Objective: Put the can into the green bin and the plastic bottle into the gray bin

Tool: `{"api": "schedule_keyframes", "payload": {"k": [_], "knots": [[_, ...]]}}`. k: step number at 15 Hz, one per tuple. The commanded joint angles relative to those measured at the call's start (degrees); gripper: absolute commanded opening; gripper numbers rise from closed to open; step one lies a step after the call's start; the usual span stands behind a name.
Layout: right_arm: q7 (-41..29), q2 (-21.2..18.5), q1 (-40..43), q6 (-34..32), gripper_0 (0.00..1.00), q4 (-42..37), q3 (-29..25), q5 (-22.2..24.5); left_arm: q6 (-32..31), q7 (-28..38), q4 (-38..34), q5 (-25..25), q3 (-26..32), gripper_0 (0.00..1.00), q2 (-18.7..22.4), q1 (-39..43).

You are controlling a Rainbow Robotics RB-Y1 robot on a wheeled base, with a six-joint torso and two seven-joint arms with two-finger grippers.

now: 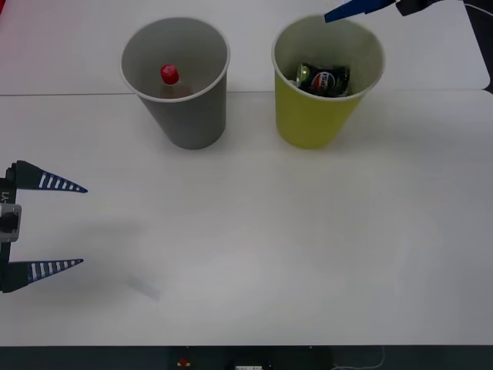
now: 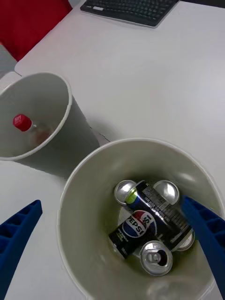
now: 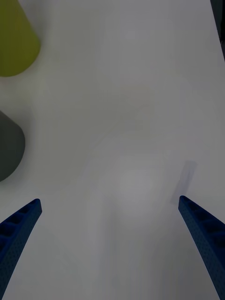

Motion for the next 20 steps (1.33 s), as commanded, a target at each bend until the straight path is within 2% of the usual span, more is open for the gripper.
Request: {"api": "schedule_keyframes", "payload": {"k": [1, 6, 11, 16, 20], "knots": [[2.92, -3.58, 3.68, 0.01, 1.00, -4.16, -0.23, -6.41, 0.00, 0.00, 0.00, 0.00, 0.00, 1.00, 0.00, 0.00], [5.29, -9.20, 13.52, -0.08, 1.00, -18.92, -3.65, -9.84, 0.00, 0.00, 0.00, 0.00, 0.00, 1.00, 0.00, 0.00], [19.27, -13.86, 27.94, -0.08, 1.00, -28.68, -9.28, -17.22, 0.00, 0.00, 0.00, 0.00, 0.00, 1.00, 0.00, 0.00], [29.99, -15.53, 41.47, -0.08, 1.00, -37.29, -16.40, -18.28, 0.00, 0.00, 0.00, 0.00, 0.00, 1.00, 0.00, 0.00], [37.11, -15.62, 49.73, -0.08, 1.00, -40.37, -19.65, -18.54, 0.00, 0.00, 0.00, 0.00, 0.00, 1.00, 0.00, 0.00]]}}
